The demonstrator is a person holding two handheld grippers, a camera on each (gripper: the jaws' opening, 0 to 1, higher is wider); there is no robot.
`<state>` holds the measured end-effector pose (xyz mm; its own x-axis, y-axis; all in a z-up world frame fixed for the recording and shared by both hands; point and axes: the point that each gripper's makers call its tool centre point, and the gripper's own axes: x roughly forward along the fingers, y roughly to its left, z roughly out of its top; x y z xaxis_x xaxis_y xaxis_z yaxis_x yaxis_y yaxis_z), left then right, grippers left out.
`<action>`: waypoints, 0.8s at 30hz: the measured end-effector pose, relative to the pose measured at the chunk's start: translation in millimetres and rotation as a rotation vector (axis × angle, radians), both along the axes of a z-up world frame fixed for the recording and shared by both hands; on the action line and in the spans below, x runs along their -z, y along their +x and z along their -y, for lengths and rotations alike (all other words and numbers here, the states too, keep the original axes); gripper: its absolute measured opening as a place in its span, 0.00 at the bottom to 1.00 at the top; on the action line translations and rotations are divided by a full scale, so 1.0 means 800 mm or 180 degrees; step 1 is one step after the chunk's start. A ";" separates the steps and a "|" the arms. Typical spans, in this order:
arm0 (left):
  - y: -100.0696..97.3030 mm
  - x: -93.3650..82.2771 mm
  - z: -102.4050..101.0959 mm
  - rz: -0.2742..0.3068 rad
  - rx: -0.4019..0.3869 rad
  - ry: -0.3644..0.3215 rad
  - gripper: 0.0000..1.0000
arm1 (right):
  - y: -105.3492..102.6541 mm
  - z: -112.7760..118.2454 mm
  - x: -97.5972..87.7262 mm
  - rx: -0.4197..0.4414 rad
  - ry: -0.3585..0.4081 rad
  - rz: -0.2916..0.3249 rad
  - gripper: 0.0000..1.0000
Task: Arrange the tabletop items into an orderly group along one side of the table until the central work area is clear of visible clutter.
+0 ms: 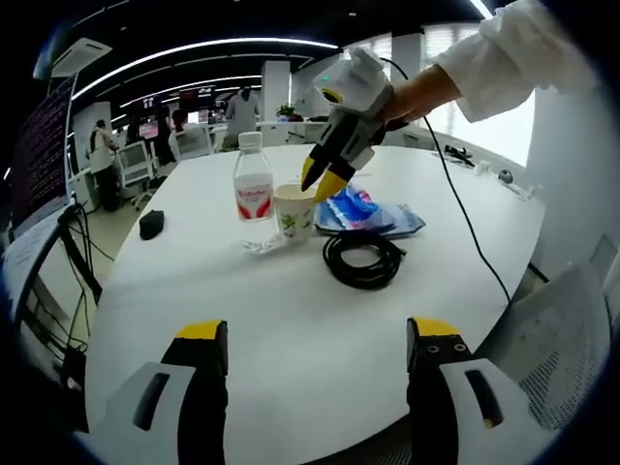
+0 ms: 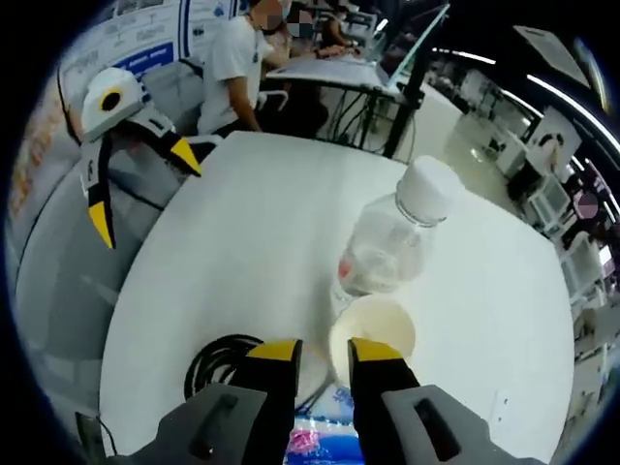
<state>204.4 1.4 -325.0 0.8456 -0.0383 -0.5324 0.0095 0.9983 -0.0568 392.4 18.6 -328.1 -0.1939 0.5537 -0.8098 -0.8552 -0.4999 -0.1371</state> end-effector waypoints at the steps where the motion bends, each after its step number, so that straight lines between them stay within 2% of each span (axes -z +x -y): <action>1: 0.000 0.000 0.000 0.0001 0.0002 0.0001 0.77 | -0.005 0.002 -0.006 0.0048 0.0064 -0.0034 0.27; 3: 0.000 0.000 0.000 0.0001 0.0007 0.0002 0.77 | -0.002 0.005 -0.011 0.0143 0.0114 0.0001 0.36; 5: 0.000 -0.001 0.001 0.0000 0.0009 -0.0005 0.77 | 0.001 0.009 -0.017 0.0286 0.0176 -0.0003 0.38; 7: -0.001 0.000 0.002 0.0001 0.0015 -0.0007 0.78 | 0.005 0.014 -0.026 0.0500 0.0290 0.0001 0.44; 10: -0.002 0.000 0.004 -0.0011 0.0030 -0.0014 0.78 | 0.006 0.028 -0.034 0.0831 0.0293 -0.0103 0.55; 11: -0.002 0.000 0.004 -0.0008 0.0030 -0.0017 0.79 | 0.005 0.032 -0.035 0.0965 0.0314 -0.0200 0.60; 14: -0.002 0.000 0.003 0.0000 0.0022 -0.0014 0.81 | 0.005 0.044 -0.042 0.1106 0.0399 -0.0183 0.69; 17: -0.001 -0.001 0.000 0.0004 0.0000 0.0083 0.89 | 0.008 0.063 -0.046 0.1458 0.0484 -0.0260 0.78; 21: -0.002 0.000 0.000 -0.0023 0.0005 0.0062 0.91 | 0.012 0.090 -0.054 0.1838 0.0601 -0.0316 0.85; 24: 0.000 0.000 0.001 -0.0007 0.0030 0.0069 0.94 | 0.009 0.110 -0.066 0.2149 0.0771 -0.0429 0.87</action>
<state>204.2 0.2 -325.0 0.8442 -0.0347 -0.5350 0.0187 0.9992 -0.0352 399.8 -69.7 -275.4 0.1639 0.7485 -0.6425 -0.9836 0.1736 -0.0487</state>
